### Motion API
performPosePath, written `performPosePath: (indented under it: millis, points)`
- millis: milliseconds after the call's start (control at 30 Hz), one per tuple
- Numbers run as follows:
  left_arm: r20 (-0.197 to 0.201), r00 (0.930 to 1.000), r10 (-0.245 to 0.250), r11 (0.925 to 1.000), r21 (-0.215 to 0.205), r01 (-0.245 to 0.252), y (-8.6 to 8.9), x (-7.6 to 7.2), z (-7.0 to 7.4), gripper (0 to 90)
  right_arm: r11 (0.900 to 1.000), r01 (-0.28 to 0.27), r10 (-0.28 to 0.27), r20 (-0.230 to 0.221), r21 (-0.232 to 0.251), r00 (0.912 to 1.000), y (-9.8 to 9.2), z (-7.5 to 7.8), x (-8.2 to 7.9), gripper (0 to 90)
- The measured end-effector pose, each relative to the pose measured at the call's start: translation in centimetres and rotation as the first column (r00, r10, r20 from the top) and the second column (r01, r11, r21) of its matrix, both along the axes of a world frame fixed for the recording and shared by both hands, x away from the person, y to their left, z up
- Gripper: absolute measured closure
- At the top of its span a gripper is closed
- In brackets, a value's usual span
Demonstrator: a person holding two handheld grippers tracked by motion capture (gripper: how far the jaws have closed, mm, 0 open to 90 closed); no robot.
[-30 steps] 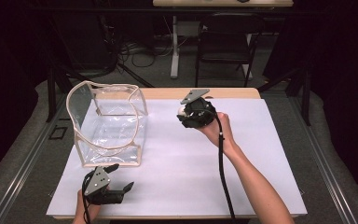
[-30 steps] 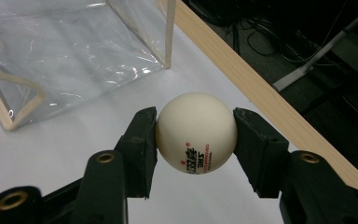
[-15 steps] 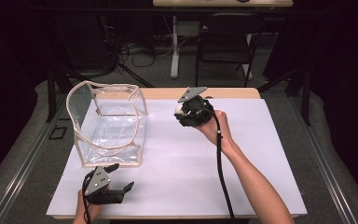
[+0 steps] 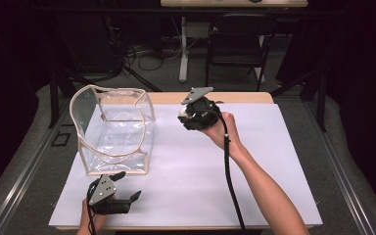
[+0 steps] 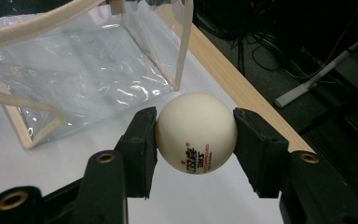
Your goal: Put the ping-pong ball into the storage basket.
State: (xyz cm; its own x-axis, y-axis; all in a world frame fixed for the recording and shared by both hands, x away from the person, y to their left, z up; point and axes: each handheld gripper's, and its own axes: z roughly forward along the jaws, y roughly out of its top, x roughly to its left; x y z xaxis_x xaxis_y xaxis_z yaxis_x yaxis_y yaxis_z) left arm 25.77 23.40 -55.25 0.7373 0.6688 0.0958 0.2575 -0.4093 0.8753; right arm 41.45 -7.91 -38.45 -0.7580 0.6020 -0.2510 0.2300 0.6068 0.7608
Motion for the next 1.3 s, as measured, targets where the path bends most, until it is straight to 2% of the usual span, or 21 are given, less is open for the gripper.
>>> performPosePath:
  millis: [433,1300]
  points:
    - [-0.001,1.0,0.003,1.0,-0.005,-0.003,0.1,0.0,0.0,16.3,0.999,-0.033,0.033,0.007,-0.003,0.9994,1.8,0.8,0.1,50.8]
    - [0.001,1.0,0.0,1.0,0.0,0.0,0.1,0.0,0.0,16.3,0.997,-0.076,0.077,0.027,-0.019,0.9967,4.0,1.7,0.3,50.9]
